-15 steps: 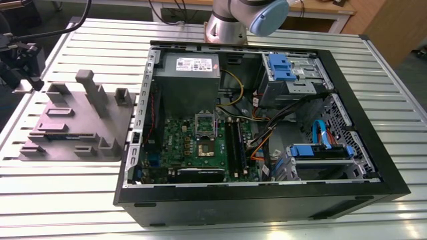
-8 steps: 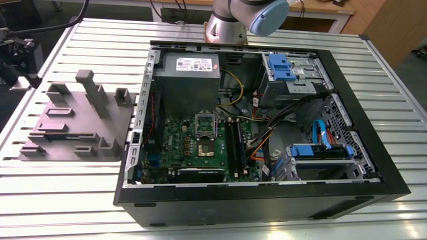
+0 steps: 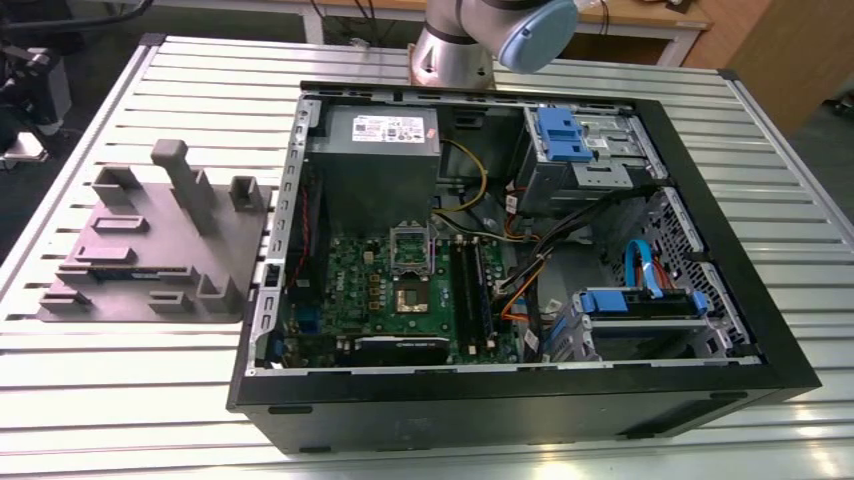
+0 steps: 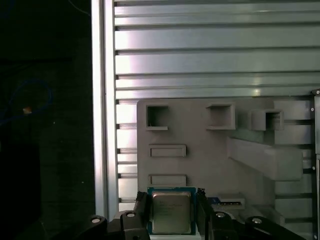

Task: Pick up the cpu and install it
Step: 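Pick up the cpu and move it towards the insertion slot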

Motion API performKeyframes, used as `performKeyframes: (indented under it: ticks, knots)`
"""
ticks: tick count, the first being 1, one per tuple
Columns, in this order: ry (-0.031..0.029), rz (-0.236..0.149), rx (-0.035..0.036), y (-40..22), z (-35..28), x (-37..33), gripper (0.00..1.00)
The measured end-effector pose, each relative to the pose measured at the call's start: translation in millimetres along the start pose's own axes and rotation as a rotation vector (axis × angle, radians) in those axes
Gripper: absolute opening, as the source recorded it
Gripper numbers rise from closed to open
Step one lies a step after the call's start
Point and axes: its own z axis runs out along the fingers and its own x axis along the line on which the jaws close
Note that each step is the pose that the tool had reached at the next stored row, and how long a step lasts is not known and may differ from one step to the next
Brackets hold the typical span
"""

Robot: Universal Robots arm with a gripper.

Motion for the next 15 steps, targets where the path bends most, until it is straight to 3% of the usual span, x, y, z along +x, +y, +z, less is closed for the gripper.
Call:
performKeyframes:
  ticks: [7,15]
  knots:
    - [0.0000,0.000,-0.0001,0.3,-25.0,0.1,0.47]
    - [0.0000,0.000,-0.0001,0.4,-41.8,0.2,0.47]
